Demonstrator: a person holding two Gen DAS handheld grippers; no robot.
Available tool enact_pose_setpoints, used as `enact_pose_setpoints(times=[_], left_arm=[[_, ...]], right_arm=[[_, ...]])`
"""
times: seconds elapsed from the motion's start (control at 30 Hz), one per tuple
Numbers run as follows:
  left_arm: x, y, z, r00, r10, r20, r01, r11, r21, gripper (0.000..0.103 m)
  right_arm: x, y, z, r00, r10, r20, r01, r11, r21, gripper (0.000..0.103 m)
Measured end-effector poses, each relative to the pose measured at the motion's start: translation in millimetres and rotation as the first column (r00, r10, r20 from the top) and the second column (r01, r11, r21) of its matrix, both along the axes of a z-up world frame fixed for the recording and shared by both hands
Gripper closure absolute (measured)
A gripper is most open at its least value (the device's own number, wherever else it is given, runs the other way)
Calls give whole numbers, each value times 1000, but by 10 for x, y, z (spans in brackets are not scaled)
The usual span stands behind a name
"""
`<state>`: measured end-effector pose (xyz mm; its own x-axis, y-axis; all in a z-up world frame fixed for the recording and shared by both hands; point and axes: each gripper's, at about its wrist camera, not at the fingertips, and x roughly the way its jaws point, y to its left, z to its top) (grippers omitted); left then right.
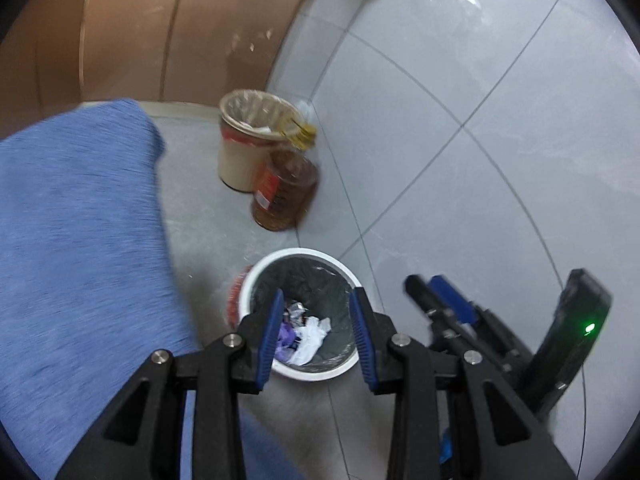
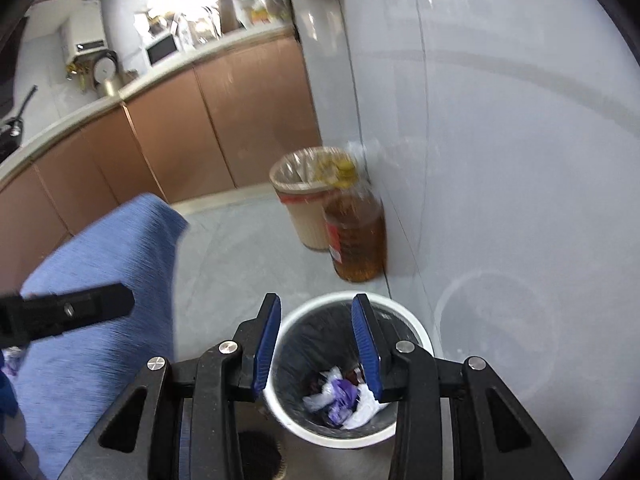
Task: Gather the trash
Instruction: 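Carry both wrappers over the bin and open both tools to drop them, then move both tools back over the remaining wrappers on the towel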
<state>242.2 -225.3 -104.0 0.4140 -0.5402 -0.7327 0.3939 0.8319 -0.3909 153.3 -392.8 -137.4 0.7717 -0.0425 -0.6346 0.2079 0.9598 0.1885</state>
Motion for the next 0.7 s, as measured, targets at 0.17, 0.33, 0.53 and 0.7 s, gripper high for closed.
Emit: enact_pose_setpoints(times=[0.17, 0.33, 0.53, 0.7], left_arm=[[-303, 543, 337, 993, 72, 88, -74, 997, 15, 70], [-566, 1053, 554, 978, 137, 155, -144, 989, 35, 70], [-828, 1711, 690, 953, 214, 214, -231, 971, 60, 70], [-979, 2280, 662, 931, 275, 241, -306, 947, 102, 70]], right_arm=[[-180, 309, 436, 994, 65, 87, -63, 998, -24, 66], [-329, 655, 792, 977, 143, 155, -136, 989, -58, 66], [-504, 1068, 1084, 951, 235, 202, -220, 971, -93, 66], [-548, 1344, 1257, 926, 307, 220, -289, 951, -108, 65]])
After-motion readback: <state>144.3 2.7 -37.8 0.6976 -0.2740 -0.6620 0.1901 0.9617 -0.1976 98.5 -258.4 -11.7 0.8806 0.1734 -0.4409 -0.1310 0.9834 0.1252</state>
